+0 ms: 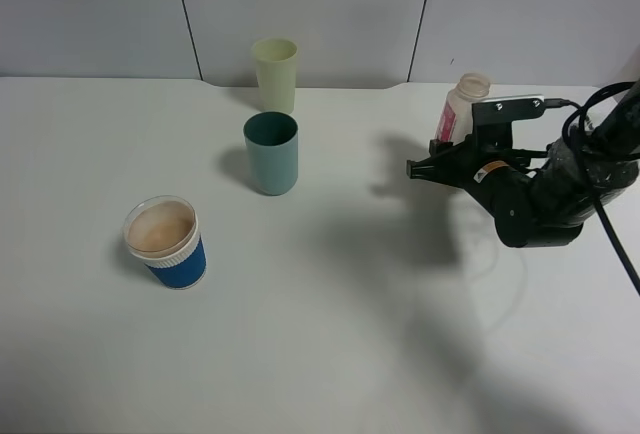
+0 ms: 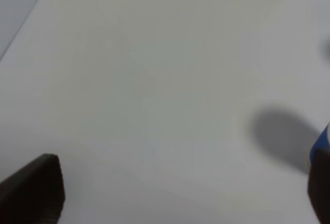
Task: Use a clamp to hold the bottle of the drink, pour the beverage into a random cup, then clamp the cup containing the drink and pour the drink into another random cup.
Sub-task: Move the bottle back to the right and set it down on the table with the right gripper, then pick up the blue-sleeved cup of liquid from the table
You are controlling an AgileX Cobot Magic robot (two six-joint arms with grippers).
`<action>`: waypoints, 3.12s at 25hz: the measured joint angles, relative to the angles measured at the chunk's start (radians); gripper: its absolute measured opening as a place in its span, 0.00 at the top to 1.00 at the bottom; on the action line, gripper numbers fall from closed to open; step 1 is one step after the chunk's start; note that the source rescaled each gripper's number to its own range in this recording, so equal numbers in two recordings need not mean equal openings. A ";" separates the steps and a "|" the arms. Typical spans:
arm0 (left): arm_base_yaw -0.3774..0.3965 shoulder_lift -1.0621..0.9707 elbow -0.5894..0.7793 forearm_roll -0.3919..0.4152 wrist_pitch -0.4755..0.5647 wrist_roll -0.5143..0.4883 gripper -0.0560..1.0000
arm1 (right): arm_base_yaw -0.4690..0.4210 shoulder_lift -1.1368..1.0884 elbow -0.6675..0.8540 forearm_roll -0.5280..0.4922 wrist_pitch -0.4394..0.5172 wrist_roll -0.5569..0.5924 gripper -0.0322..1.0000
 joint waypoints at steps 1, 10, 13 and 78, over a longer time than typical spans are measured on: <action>0.000 0.000 0.000 0.000 0.000 0.000 0.11 | 0.000 0.003 0.000 0.000 0.000 -0.008 0.97; 0.000 0.000 0.000 0.000 0.000 0.000 0.11 | 0.000 0.035 -0.001 0.000 -0.020 -0.015 0.97; 0.000 0.000 0.000 0.000 0.000 0.000 0.11 | 0.000 0.035 -0.001 0.004 -0.020 -0.015 0.97; 0.000 0.000 0.000 0.000 0.000 0.000 0.11 | 0.005 -0.609 0.005 0.236 0.458 -0.392 0.09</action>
